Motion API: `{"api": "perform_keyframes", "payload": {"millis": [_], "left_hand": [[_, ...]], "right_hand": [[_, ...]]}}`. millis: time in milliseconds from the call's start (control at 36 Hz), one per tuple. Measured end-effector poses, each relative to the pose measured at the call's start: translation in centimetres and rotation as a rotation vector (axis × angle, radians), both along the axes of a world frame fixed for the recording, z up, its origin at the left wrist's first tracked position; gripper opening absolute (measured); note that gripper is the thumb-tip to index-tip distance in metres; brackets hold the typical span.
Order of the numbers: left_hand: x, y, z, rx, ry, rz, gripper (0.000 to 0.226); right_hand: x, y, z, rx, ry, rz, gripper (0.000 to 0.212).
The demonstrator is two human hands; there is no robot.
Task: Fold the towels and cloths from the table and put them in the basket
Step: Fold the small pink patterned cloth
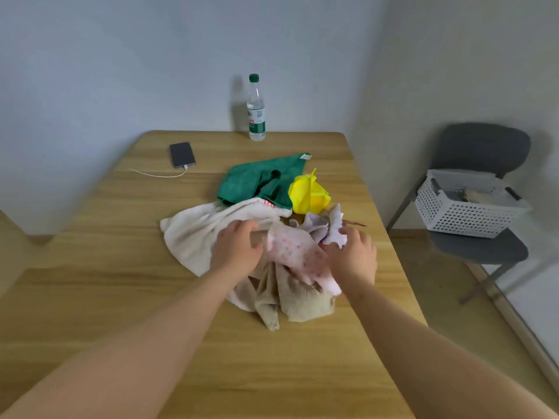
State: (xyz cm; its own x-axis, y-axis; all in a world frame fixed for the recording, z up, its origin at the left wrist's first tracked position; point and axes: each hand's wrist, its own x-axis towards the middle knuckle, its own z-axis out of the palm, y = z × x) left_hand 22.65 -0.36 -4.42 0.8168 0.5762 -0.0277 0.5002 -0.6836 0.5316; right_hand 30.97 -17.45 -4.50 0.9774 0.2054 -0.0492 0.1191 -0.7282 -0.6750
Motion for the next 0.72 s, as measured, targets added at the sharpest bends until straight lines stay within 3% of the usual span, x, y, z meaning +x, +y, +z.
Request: {"api": "perform_keyframes", "payload": {"millis": [111,250,333,417,528,722], "left_hand": [[3.7,4.0,-0.8,0.097,0.013,-0.026,0.041],[8.6,6.9,-2.3,0.132,0.078,-0.117,0.062],[11.3,7.7,-4.4,-0.031,0.133,-0.161,0.082],[12.8,7.8,-7.1,-0.155,0.215,-0.108,0.095],[11.6,6.9,-8.8,0.07,0.266,-0.108,0.08],[5.5,3.5,-8.7,0.147,0.201,-0.044,0.051]], "right_hand": [[3.7,3.3,0.2,-0.125,-0.077,0.052,0.043],[6.6,7.0,-1.9,-0.22,0.0,0.18,0.06],[7.7,8.3,-3.9,-0.346,0.087,0.264,0.063],[8.1,8.7,-6.1,-0.597,0.031,0.391,0.056],[8.5,9.0,-7.5,-0.68,-0.08,0.406,0.046],[4.3,6.2,-7.3,-0.514,0.006,0.418,0.043]]}}
